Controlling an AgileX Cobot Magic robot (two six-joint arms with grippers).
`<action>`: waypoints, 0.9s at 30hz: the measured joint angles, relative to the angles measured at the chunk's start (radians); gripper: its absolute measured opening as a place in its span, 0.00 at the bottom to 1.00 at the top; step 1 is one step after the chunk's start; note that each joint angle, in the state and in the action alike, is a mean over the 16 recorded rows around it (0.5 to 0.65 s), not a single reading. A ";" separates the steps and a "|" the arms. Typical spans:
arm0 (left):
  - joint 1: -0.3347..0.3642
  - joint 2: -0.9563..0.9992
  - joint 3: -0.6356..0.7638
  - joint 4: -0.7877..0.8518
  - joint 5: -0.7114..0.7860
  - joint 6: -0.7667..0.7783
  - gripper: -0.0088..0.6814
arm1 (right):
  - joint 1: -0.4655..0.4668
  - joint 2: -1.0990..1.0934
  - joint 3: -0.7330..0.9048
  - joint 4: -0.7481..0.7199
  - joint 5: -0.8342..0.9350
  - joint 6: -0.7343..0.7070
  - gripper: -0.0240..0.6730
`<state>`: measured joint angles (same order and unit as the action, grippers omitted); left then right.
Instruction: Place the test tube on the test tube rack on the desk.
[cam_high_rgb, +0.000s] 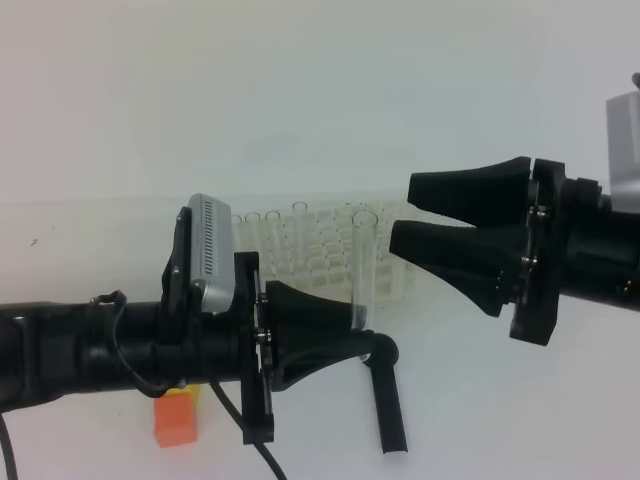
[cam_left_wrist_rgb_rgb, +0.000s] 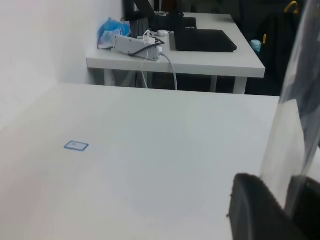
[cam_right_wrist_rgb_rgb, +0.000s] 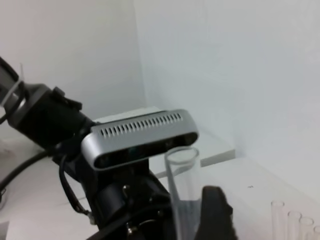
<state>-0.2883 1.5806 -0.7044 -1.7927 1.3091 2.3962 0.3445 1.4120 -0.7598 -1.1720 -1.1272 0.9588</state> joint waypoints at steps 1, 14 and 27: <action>0.000 0.000 0.000 0.000 0.000 0.003 0.01 | 0.001 0.000 -0.003 -0.004 -0.001 0.005 0.67; 0.000 0.000 0.000 0.000 0.000 0.014 0.01 | 0.058 0.017 -0.016 -0.041 -0.012 0.023 0.67; 0.000 0.000 0.000 0.000 -0.001 0.012 0.01 | 0.111 0.050 -0.016 0.054 0.000 -0.040 0.61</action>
<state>-0.2883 1.5806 -0.7044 -1.7927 1.3084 2.4086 0.4558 1.4624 -0.7760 -1.1178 -1.1270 0.9190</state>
